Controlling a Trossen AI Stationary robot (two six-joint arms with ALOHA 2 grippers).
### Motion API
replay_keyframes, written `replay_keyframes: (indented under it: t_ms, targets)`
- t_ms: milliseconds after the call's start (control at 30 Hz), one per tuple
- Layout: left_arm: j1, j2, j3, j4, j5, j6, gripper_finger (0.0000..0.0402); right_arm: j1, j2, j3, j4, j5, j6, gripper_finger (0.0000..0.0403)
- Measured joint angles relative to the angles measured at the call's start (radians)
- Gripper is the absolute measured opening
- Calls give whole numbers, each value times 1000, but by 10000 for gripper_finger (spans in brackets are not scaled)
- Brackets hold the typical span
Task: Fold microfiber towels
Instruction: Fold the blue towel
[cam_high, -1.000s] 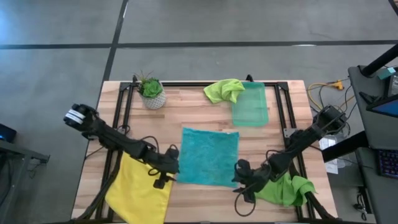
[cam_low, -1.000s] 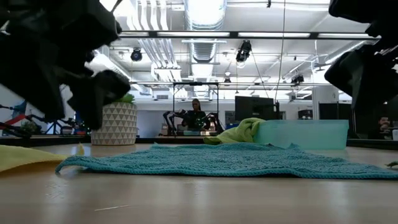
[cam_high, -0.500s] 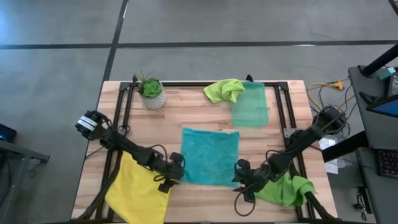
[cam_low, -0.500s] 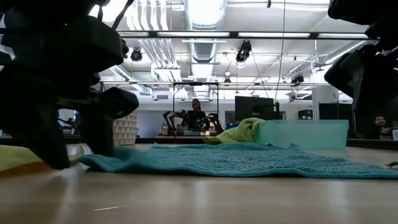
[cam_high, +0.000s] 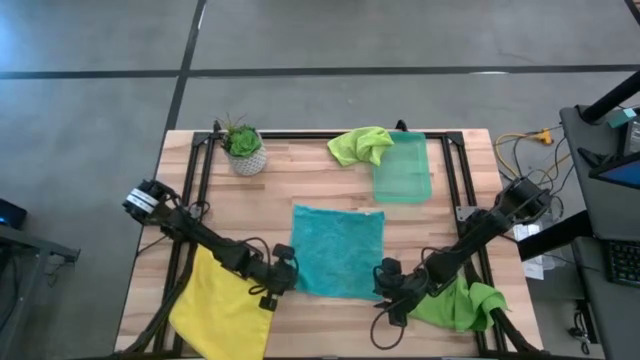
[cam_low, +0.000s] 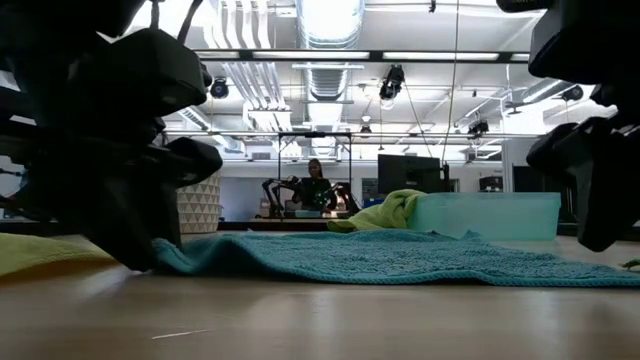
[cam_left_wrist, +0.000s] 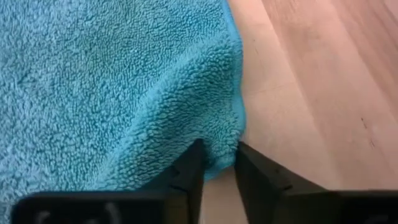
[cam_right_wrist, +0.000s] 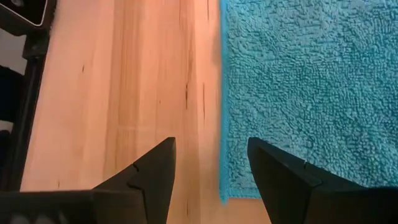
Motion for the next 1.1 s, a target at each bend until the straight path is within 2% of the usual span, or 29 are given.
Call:
replay_keyframes:
  t_ms: [167, 467, 600, 833, 967, 1100]
  targets:
    - [-3, 0, -1, -3, 10, -5, 8, 0, 23, 0, 24, 0, -34, 196]
    - [-3, -3, -3, -6, 41, -42, 1, 0, 82, 6, 8, 11, -45, 189]
    - [-4, -17, -10, -13, 61, -56, 1, 0, 69, 6, -60, 11, -14, 150]
    - [-3, -75, -28, -40, 76, -55, 0, -2, 15, 0, -126, -6, -7, 23]
    - [-3, -119, -36, -30, 96, -57, 0, -3, -27, 8, -155, -54, -5, 13]
    - [-3, -143, -35, -23, 125, -83, 0, -2, -62, 24, -155, -151, 11, 10]
